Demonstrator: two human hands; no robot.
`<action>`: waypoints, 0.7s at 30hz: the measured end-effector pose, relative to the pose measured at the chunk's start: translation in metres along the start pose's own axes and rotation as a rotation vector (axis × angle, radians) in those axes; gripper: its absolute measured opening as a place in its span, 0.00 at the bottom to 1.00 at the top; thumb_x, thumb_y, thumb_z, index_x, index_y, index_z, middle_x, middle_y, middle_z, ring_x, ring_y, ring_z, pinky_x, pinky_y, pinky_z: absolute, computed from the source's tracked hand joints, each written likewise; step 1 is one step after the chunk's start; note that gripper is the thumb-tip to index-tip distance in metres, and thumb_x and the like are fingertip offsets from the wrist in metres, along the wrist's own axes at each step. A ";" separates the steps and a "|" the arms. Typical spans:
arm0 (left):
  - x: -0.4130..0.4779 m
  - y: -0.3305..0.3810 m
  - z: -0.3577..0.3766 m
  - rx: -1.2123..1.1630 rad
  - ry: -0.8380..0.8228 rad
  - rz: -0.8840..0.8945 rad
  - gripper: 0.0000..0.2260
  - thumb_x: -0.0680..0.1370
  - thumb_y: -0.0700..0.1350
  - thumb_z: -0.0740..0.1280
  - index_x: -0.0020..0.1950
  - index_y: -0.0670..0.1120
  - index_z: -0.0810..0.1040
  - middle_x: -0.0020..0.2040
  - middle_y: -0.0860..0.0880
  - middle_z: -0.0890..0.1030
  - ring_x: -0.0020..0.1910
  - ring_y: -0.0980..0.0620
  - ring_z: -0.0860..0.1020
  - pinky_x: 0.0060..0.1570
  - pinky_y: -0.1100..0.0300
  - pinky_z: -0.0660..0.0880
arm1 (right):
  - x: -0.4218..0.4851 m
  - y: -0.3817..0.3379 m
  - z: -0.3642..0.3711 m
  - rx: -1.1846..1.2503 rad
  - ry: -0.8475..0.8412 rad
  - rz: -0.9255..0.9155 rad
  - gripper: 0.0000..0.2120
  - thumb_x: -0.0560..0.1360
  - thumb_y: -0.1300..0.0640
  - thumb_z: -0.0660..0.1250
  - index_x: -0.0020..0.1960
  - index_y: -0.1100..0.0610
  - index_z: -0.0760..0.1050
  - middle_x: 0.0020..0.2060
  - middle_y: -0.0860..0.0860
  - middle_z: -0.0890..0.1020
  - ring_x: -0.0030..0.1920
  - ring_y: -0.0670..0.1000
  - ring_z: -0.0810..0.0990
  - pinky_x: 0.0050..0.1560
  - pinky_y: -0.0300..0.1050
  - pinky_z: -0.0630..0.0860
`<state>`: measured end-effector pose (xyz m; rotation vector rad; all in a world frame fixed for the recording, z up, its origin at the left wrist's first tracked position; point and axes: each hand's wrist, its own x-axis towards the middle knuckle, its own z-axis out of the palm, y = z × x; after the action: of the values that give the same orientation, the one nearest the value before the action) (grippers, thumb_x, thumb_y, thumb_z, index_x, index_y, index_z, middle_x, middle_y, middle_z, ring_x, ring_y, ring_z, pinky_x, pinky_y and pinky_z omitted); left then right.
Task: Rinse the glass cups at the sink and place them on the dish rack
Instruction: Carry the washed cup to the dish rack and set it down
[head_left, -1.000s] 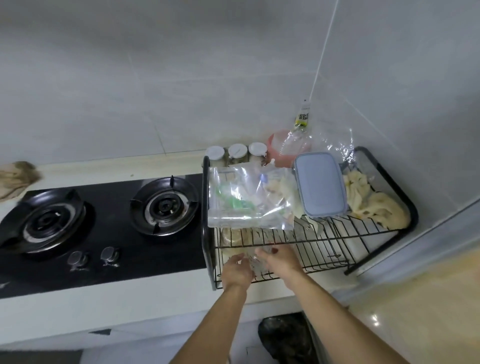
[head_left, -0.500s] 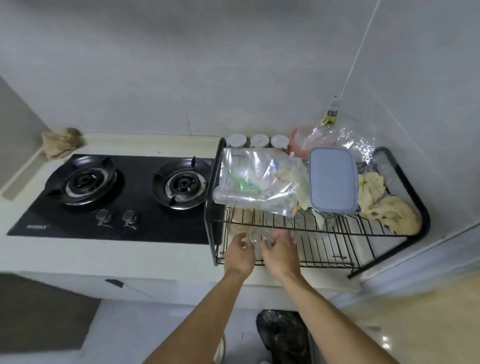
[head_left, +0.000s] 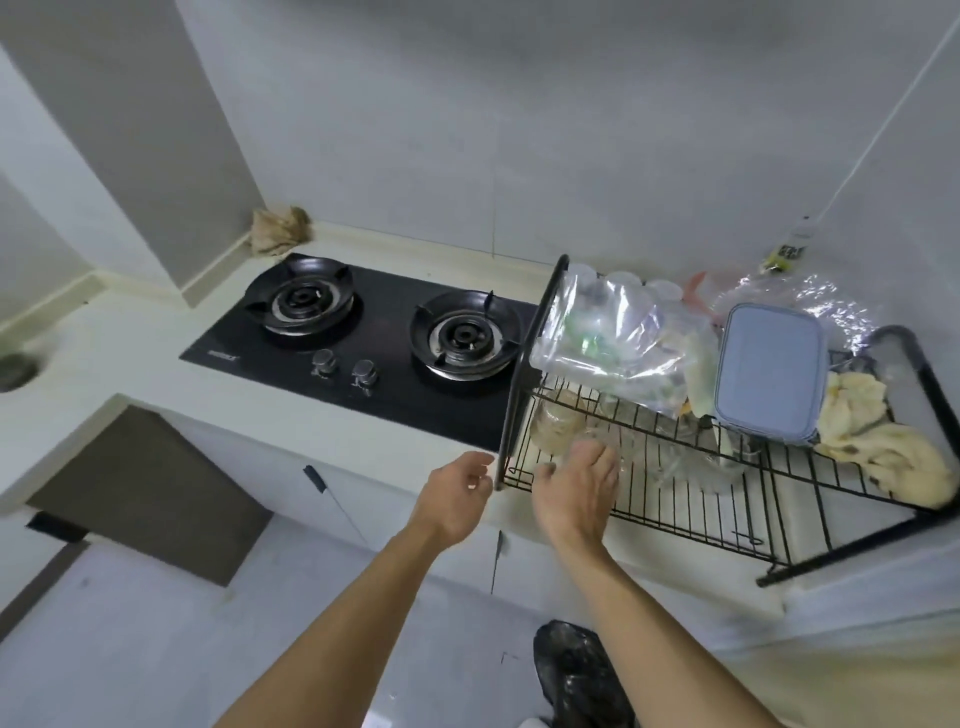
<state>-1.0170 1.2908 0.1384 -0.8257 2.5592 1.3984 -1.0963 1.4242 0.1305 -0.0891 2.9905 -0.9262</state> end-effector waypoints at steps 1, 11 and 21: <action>-0.005 -0.011 -0.011 0.003 0.020 -0.014 0.17 0.84 0.43 0.62 0.74 0.48 0.76 0.68 0.46 0.81 0.64 0.49 0.79 0.65 0.59 0.74 | -0.007 -0.009 0.005 -0.010 -0.025 -0.034 0.16 0.76 0.54 0.69 0.60 0.59 0.71 0.57 0.55 0.74 0.58 0.57 0.74 0.59 0.52 0.74; -0.100 -0.146 -0.165 0.069 0.311 -0.126 0.19 0.85 0.47 0.62 0.76 0.48 0.73 0.71 0.46 0.79 0.67 0.47 0.78 0.66 0.55 0.73 | -0.134 -0.165 0.081 0.033 -0.547 -0.417 0.12 0.82 0.48 0.62 0.62 0.53 0.71 0.60 0.49 0.78 0.58 0.53 0.77 0.53 0.46 0.71; -0.247 -0.309 -0.325 0.052 0.642 -0.336 0.24 0.83 0.57 0.63 0.77 0.50 0.72 0.74 0.49 0.77 0.72 0.47 0.75 0.69 0.54 0.71 | -0.300 -0.327 0.183 -0.064 -0.890 -0.900 0.30 0.83 0.42 0.62 0.81 0.48 0.58 0.78 0.46 0.65 0.71 0.52 0.74 0.69 0.51 0.73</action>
<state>-0.6000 0.9974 0.1778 -1.8402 2.6516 1.0800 -0.7753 1.0688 0.1622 -1.4708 2.0538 -0.5369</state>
